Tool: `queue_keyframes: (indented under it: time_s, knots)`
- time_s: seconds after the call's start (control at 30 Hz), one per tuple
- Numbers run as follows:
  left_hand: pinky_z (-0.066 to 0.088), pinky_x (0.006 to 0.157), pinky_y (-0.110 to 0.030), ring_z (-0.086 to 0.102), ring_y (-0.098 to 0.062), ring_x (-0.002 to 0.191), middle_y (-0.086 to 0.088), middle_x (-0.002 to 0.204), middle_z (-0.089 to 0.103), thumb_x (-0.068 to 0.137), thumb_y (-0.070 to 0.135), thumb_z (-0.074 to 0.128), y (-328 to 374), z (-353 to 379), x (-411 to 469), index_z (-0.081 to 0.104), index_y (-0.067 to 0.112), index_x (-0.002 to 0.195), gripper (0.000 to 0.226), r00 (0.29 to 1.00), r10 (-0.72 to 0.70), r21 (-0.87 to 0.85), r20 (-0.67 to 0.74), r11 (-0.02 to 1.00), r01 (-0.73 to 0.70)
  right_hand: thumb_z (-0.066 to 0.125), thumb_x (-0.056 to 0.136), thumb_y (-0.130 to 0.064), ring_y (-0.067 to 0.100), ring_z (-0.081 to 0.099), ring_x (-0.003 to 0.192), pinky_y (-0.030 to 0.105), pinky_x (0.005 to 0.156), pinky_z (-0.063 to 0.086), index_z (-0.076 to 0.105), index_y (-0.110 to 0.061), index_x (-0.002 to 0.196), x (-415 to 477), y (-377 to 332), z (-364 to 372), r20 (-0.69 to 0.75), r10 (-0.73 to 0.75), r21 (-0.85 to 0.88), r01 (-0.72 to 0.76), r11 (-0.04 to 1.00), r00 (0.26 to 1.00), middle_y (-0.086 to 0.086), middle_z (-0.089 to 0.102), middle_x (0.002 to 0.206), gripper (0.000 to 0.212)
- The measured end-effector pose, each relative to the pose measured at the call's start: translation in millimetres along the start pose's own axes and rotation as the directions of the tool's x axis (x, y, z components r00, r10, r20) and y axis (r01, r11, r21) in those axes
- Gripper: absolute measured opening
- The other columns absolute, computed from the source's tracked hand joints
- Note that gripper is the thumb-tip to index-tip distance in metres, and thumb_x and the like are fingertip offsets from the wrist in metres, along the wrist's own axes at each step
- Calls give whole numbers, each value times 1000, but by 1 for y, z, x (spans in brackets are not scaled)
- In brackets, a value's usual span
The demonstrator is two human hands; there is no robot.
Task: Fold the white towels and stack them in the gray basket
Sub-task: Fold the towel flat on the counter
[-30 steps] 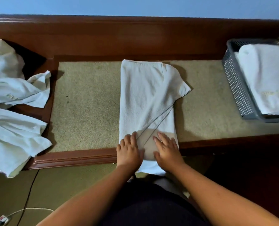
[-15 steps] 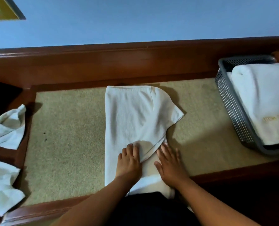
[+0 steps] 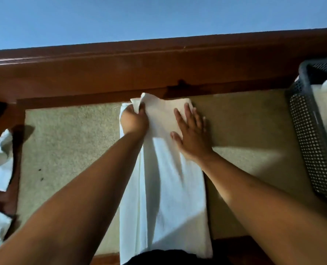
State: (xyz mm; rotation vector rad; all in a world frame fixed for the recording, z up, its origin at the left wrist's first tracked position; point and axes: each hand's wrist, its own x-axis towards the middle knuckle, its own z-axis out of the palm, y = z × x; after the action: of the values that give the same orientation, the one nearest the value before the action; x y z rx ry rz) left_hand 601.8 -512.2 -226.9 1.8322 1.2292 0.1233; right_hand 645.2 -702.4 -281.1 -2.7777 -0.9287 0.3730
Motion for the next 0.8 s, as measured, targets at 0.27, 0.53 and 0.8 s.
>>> queue_keyframes:
  time_s: [0.27, 0.53, 0.8]
  knots:
    - [56, 60, -38, 66, -31, 89, -7, 95, 65, 94, 50, 66, -24, -23, 58, 61, 10, 117, 46, 906, -351, -188, 235, 898, 397, 20, 95, -73, 30, -8, 153, 60, 119, -1, -4, -47, 155, 58, -4, -4, 152, 47, -31, -43, 999, 987, -6, -11, 167, 70]
    - [63, 72, -48, 71, -34, 87, -18, 103, 70, 90, 44, 73, -46, -50, 13, 63, 6, 101, 41, 921, -268, -184, 284, 927, 326, 46, 98, -47, 29, -22, 151, 56, 120, -8, 8, -32, 159, 16, -25, -31, 166, 51, 11, -53, 999, 985, 5, -23, 165, 73]
    - [47, 45, -28, 67, -34, 75, -15, 87, 66, 77, 19, 74, -138, -84, -172, 59, 8, 88, 21, 884, -202, 258, 422, 961, 96, 49, 97, -41, 27, 3, 151, 46, 121, 12, 21, -33, 155, -207, -76, -13, 246, 90, 93, -116, 989, 965, 3, 5, 165, 65]
